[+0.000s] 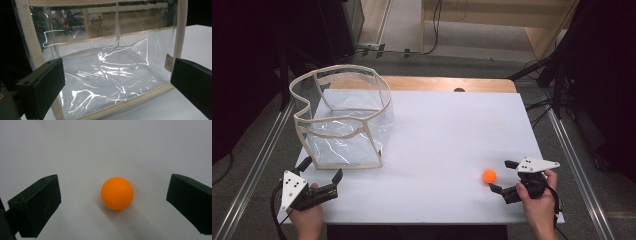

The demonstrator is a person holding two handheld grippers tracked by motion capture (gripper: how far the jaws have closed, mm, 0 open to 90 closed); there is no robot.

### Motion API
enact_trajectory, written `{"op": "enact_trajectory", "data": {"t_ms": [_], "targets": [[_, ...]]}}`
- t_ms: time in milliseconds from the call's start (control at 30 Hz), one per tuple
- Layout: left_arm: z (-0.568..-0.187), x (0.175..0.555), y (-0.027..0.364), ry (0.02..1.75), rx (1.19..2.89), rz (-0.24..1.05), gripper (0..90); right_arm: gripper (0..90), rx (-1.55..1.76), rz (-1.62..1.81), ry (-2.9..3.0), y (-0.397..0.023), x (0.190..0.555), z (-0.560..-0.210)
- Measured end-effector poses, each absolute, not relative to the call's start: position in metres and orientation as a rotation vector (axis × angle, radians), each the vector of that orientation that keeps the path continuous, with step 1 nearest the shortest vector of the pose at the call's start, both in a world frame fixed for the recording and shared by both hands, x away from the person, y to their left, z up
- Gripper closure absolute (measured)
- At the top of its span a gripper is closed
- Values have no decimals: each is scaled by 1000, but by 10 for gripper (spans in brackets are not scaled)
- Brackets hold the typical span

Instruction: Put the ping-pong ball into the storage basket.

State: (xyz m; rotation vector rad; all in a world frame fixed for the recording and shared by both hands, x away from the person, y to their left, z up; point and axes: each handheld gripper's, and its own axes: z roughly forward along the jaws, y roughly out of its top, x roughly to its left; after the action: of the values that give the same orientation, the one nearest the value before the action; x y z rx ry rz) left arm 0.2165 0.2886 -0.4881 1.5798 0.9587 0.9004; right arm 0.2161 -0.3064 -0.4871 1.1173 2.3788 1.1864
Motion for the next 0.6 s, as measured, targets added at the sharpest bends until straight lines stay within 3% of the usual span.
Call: {"op": "enact_trajectory", "data": {"t_ms": [600], "targets": [[-488,217,287,954,1589,909,1,0,1103,933,2560,-288,235,-488]]}}
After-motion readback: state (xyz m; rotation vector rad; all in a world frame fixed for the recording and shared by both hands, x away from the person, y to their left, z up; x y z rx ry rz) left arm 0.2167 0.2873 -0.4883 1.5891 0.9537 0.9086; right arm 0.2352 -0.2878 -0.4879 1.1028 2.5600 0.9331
